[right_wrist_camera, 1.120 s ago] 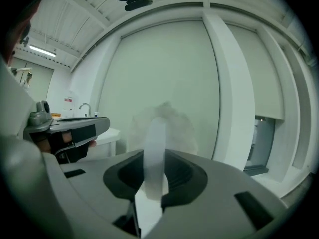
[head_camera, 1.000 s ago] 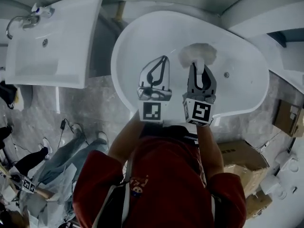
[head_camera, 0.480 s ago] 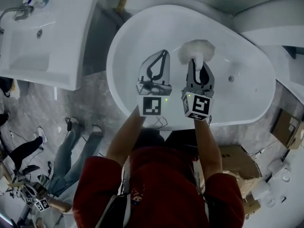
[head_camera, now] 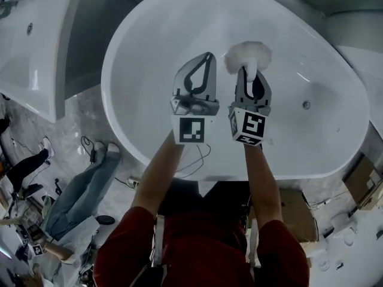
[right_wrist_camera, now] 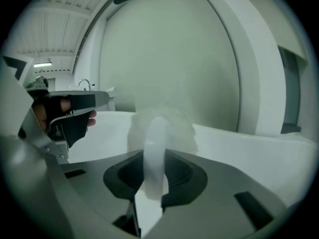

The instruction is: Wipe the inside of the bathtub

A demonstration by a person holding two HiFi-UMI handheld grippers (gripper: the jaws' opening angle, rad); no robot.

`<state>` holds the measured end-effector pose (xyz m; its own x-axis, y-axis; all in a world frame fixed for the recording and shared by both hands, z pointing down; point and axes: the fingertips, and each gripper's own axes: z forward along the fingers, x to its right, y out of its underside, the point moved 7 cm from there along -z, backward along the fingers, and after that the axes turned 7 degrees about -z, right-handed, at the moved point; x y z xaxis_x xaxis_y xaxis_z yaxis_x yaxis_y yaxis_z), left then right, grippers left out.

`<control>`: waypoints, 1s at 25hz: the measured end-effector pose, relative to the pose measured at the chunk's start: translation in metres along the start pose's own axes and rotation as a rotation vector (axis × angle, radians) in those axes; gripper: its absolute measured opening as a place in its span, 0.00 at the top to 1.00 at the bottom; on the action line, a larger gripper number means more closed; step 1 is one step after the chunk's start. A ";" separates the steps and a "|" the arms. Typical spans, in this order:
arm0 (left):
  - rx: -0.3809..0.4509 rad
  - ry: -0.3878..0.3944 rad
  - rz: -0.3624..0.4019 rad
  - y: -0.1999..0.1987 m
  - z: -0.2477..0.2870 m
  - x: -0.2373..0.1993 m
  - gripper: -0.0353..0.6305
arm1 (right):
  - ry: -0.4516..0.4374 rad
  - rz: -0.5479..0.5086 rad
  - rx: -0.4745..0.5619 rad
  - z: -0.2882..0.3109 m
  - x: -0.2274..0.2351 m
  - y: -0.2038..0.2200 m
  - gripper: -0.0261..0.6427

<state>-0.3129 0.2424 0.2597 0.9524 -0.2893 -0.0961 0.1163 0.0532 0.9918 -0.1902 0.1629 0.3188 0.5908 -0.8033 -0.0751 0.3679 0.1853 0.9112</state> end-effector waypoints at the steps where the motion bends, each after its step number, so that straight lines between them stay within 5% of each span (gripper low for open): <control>1: -0.010 -0.005 0.004 0.014 0.004 0.001 0.92 | -0.007 -0.003 -0.007 0.010 0.002 0.014 0.82; 11: -0.111 -0.010 0.013 0.149 0.039 0.005 0.92 | -0.026 0.009 -0.118 0.114 0.016 0.155 0.82; 18: -0.114 -0.052 -0.059 0.216 0.072 0.004 0.92 | -0.025 -0.004 -0.202 0.174 0.032 0.235 0.82; 25: -0.143 -0.017 -0.039 0.268 0.094 0.012 0.92 | -0.011 -0.005 -0.177 0.231 0.044 0.292 0.82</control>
<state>-0.2968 0.1629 0.5319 0.9415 -0.3102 -0.1320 0.1936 0.1768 0.9650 -0.2223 0.0511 0.6748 0.5810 -0.8105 -0.0744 0.4924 0.2773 0.8250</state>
